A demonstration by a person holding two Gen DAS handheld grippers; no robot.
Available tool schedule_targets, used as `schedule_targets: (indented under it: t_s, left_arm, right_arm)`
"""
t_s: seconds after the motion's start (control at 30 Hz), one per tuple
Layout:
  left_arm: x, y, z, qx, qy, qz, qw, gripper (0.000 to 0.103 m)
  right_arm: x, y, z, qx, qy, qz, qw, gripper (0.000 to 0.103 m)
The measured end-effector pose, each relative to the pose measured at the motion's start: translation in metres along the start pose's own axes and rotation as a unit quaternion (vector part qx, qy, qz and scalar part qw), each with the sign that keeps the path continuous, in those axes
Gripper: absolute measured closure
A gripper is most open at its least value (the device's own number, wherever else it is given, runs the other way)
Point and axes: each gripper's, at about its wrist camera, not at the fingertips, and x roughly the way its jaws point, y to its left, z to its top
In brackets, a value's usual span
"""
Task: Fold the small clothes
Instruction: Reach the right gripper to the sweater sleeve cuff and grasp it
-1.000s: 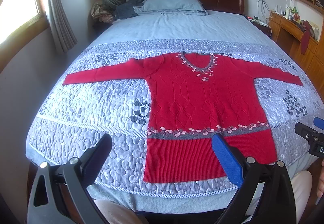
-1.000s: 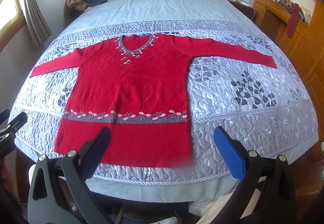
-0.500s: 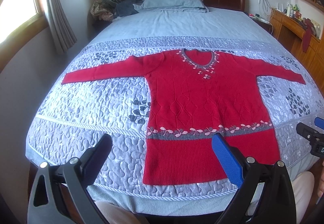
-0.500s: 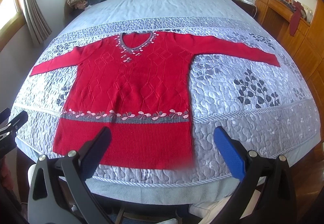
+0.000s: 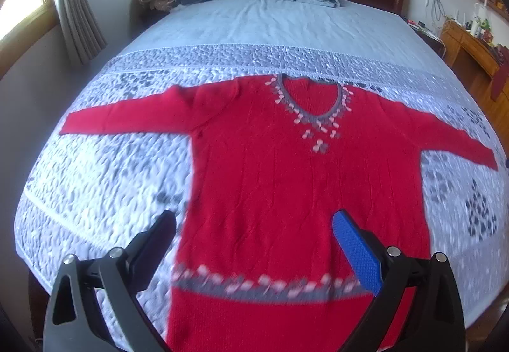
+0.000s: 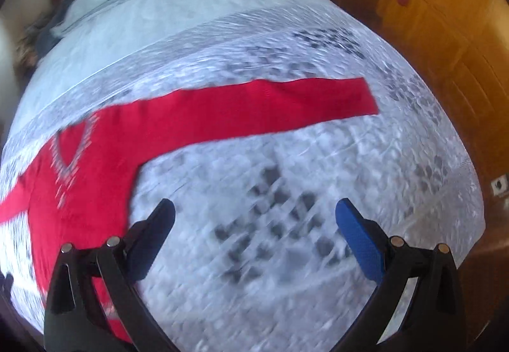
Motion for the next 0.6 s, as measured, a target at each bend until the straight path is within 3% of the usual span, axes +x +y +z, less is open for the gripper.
schedule_targets:
  t_s: [0.1, 0.27, 0.43, 0.47, 0.53, 0.6]
  left_arm:
    - [0.028, -0.023, 0.025, 0.003, -0.001, 0.0, 1.0, 0.004]
    - [0.066, -0.055, 0.047, 0.012, 0.001, -0.01, 0.9999, 0.004]
    - [0.097, -0.072, 0.045, 0.032, 0.009, 0.0, 0.9994, 0.004]
    - [0.102, -0.073, 0.043, 0.033, 0.013, 0.001, 0.9994, 0.004]
    - [0.111, -0.073, 0.038, 0.034, 0.023, 0.003, 0.9992, 0.004]
    - [0.115, -0.072, 0.035, 0.033, 0.028, 0.004, 0.9991, 0.004]
  right_arm:
    - [0.055, -0.055, 0.047, 0.045, 0.037, -0.02, 0.998, 0.003]
    - [0.125, -0.123, 0.089, 0.075, 0.07, -0.05, 0.994, 0.003]
    - [0.165, -0.176, 0.102, 0.121, 0.083, 0.0, 0.989, 0.004]
    - [0.169, -0.181, 0.101, 0.13, 0.084, 0.012, 0.988, 0.007]
    - [0.176, -0.187, 0.099, 0.142, 0.092, 0.028, 0.985, 0.033]
    - [0.18, -0.189, 0.098, 0.144, 0.091, 0.018, 0.985, 0.04]
